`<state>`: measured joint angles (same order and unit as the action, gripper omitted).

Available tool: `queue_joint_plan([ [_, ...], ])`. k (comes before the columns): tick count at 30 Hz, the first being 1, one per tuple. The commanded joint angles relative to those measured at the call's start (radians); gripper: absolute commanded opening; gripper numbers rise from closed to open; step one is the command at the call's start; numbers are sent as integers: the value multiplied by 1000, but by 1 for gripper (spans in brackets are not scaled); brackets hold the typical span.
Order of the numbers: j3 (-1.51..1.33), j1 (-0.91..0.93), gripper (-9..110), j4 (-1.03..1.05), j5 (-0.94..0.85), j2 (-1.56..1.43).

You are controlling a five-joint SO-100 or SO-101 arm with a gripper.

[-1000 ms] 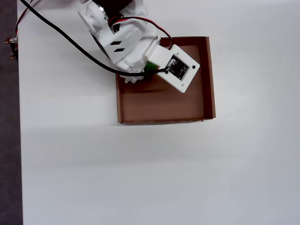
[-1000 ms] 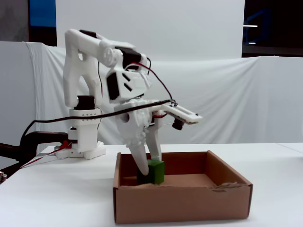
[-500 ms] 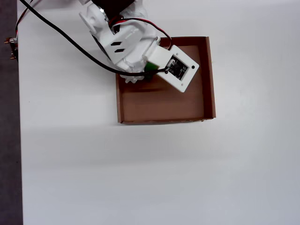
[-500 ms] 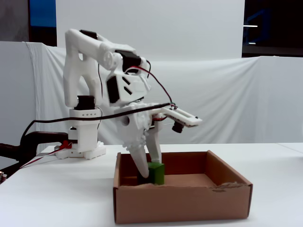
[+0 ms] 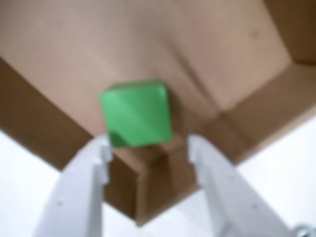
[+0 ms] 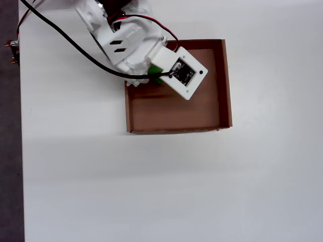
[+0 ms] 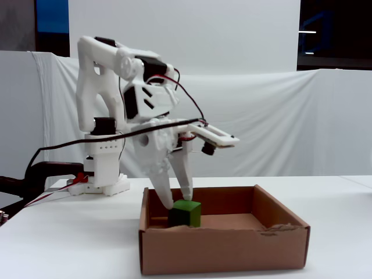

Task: Grasp a green cube and put it in a box.

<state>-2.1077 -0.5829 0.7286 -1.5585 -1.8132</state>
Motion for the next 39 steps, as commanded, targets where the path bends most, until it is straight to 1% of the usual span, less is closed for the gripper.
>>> queue_joint_plan([
  [1, 57, 37, 22, 63, 49, -153],
  [3, 57, 71, 22, 103, 101, -222],
  [4, 38, 115, 22, 149, 170, -302],
  [9, -38, 287, 22, 308, 267, -474],
  [12, -149, 374, 22, 347, 333, -581],
  [14, -242, 426, 22, 364, 347, -663],
  [18, -451, 502, 22, 365, 469, -859],
  [22, -607, 618, 22, 449, 486, -1023],
  [26, -729, 666, 22, 506, 497, -1177],
  [31, -867, 718, 22, 494, 563, -1371],
  [35, -865, 726, 22, 497, 598, -1371],
  [37, -865, 706, 22, 494, 649, -1371],
  [39, -865, 692, 22, 494, 661, -1371],
])
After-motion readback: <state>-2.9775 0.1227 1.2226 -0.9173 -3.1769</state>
